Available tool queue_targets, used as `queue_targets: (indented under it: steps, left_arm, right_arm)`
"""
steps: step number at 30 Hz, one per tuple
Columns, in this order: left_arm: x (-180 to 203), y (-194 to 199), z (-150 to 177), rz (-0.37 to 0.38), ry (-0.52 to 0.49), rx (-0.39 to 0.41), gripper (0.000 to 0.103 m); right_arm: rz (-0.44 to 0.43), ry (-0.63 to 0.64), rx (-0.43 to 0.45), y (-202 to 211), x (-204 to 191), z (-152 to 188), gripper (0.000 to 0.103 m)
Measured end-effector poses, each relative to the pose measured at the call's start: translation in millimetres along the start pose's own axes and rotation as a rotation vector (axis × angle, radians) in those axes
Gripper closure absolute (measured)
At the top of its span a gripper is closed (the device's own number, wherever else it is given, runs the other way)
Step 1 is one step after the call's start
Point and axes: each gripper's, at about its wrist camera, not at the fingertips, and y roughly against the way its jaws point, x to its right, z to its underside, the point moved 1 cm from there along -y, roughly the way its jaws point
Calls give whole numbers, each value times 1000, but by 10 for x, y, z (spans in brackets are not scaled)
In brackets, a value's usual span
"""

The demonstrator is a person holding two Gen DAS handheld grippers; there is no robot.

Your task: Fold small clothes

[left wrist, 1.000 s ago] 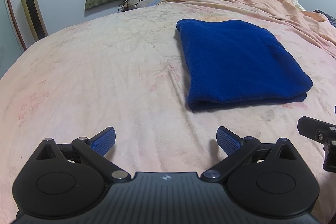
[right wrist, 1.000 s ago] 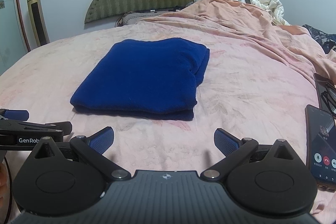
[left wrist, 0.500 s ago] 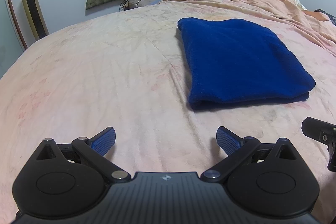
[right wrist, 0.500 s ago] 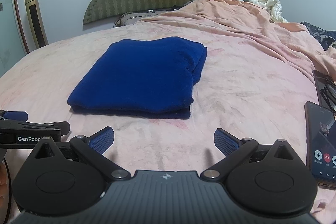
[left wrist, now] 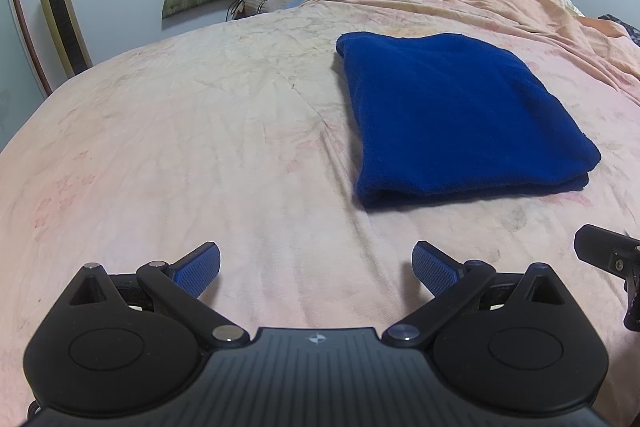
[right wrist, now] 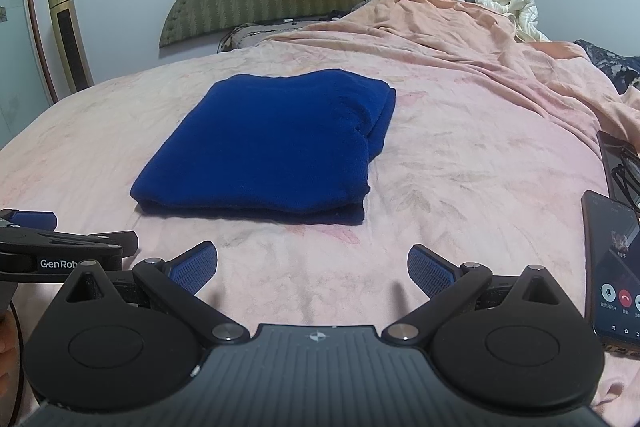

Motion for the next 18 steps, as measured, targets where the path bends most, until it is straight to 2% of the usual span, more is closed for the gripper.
queue_targets:
  steps: [18]
  left_arm:
    - [17, 9, 2, -8, -5, -1, 0]
  right_arm:
    - [-5, 1, 1, 6, -8, 29, 1]
